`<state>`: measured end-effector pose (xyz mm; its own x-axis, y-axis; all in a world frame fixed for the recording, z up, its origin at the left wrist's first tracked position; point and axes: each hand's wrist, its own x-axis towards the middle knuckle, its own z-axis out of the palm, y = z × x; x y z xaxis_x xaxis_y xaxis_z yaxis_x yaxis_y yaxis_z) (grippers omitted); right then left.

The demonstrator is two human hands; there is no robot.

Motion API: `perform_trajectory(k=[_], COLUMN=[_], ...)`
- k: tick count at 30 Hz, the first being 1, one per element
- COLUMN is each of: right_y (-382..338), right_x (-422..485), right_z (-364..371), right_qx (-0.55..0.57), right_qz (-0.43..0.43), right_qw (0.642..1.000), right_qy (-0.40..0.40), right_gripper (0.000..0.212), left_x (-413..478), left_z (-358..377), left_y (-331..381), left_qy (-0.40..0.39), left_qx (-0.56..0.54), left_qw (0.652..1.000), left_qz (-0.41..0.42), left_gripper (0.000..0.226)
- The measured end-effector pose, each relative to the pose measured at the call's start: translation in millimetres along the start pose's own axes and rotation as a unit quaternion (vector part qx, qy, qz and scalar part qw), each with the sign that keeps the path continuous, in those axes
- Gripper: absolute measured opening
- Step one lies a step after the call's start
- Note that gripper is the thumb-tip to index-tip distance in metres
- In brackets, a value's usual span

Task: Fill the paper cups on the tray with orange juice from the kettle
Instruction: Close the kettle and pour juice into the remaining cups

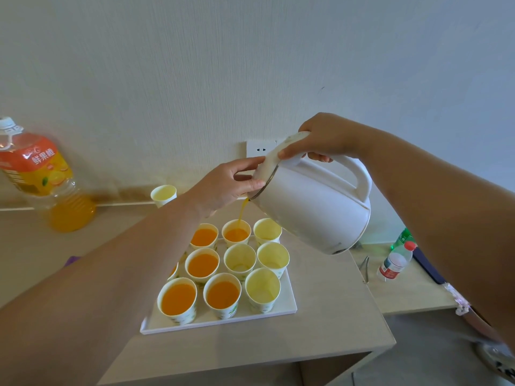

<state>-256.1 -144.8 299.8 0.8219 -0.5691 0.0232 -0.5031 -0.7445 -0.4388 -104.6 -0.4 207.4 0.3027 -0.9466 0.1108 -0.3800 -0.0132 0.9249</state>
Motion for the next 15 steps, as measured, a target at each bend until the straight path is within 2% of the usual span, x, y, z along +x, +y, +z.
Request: perform_trajectory(k=[15], right_y=[-3.4], right_x=[-0.1], right_z=[-2.6], right_qx=[-0.010], right_qz=[-0.004], right_qw=[1.000], right_qy=[-0.006], right_gripper=[0.041], left_x=[-0.8], left_z=[-2.7], left_y=[1.5], left_qy=[0.005], left_qx=[0.010], left_qw=[1.000], left_qz=[-0.006], left_gripper=[0.045])
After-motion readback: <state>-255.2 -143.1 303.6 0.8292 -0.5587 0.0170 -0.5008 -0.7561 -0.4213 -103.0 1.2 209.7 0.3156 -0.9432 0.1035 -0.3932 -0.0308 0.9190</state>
